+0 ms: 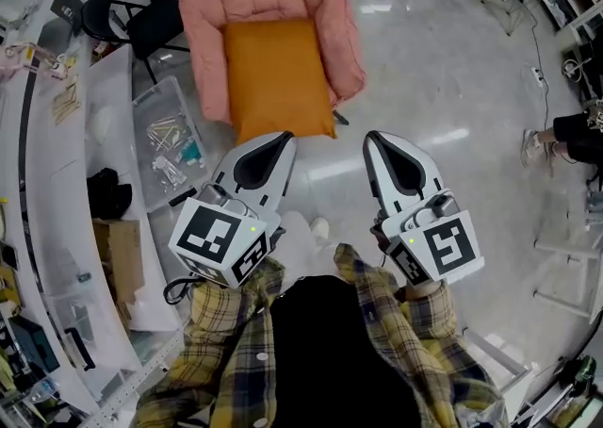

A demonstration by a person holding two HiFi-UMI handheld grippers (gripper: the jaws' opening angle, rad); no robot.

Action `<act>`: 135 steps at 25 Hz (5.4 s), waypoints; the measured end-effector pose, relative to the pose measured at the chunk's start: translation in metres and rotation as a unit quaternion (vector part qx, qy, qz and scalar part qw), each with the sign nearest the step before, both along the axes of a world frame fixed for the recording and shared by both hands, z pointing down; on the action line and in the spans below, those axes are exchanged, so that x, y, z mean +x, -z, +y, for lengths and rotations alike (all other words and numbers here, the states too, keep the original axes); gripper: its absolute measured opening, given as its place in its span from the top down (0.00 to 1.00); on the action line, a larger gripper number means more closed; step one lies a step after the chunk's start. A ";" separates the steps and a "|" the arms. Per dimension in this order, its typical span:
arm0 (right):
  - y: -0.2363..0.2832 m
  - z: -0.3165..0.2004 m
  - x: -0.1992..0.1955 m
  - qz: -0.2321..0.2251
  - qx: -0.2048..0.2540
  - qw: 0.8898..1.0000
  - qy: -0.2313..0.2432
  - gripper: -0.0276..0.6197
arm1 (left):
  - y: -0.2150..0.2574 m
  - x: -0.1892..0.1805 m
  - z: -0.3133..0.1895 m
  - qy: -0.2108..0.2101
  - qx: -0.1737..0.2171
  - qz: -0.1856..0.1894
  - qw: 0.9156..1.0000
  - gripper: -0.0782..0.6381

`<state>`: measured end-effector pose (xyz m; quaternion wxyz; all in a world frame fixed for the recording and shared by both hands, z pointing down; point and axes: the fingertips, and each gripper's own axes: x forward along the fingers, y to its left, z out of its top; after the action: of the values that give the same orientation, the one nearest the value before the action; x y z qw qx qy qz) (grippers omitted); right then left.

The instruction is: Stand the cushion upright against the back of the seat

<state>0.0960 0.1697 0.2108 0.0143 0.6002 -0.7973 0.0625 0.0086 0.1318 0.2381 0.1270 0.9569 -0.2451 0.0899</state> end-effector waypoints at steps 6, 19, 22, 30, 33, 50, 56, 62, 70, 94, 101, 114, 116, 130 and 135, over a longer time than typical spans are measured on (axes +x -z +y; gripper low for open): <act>-0.013 -0.037 -0.010 -0.009 -0.015 0.999 0.027 0.93 | -0.015 -0.017 -0.030 0.034 -0.014 -0.012 0.999 0.89; -0.028 -0.179 -0.035 0.022 -0.030 0.998 0.041 0.93 | -0.028 -0.037 -0.160 0.053 -0.014 -0.013 0.998 0.89; -0.029 -0.218 -0.037 0.021 -0.032 0.998 0.041 0.93 | -0.027 -0.037 -0.194 0.053 -0.008 -0.014 0.998 0.89; -0.043 -0.275 -0.026 0.031 -0.043 0.998 0.026 0.93 | -0.047 -0.033 -0.244 0.049 -0.024 -0.031 0.998 0.89; -0.066 -0.288 -0.016 0.043 -0.062 0.997 0.032 0.93 | -0.072 -0.031 -0.254 0.064 -0.046 -0.046 0.996 0.89; -0.193 -0.303 0.016 0.060 -0.163 0.979 0.106 0.93 | -0.223 -0.016 -0.254 0.184 -0.179 -0.076 0.963 0.88; -0.237 -0.304 0.008 0.041 -0.191 0.975 0.105 0.93 | -0.286 -0.035 -0.241 0.204 -0.212 -0.110 0.949 0.82; -0.275 -0.294 -0.010 0.033 -0.212 0.969 0.126 0.93 | -0.355 -0.046 -0.219 0.200 -0.262 -0.135 0.934 0.66; -0.314 -0.296 -0.010 0.022 -0.226 0.966 0.120 0.93 | -0.449 -0.051 -0.183 0.187 -0.344 -0.154 0.907 0.53; -0.370 -0.299 -0.045 0.022 -0.270 0.954 0.133 0.93 | -0.582 -0.073 -0.174 0.271 -0.528 0.058 0.803 0.50; -0.375 -0.293 -0.033 0.016 -0.276 0.954 0.118 0.93 | -0.581 -0.066 -0.184 0.280 -0.523 0.062 0.803 0.64; -0.359 -0.294 -0.031 0.013 -0.264 0.958 0.110 0.93 | -0.562 -0.059 -0.181 0.298 -0.511 0.024 0.806 0.85; -0.355 -0.294 -0.030 0.012 -0.261 0.959 0.110 0.93 | -0.554 -0.059 -0.182 0.300 -0.510 0.025 0.806 0.86; -0.293 -0.282 -0.016 0.004 -0.244 0.963 0.111 0.93 | -0.460 -0.033 -0.183 0.281 -0.532 0.094 0.793 0.86; -0.260 -0.280 -0.006 0.005 -0.224 0.968 0.112 0.93 | -0.412 -0.028 -0.191 0.285 -0.536 0.122 0.785 0.86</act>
<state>0.0899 -0.1106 0.4706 0.1590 0.4885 -0.8253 0.2346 -0.0193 -0.0590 0.6505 0.6681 0.6248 -0.4011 0.0487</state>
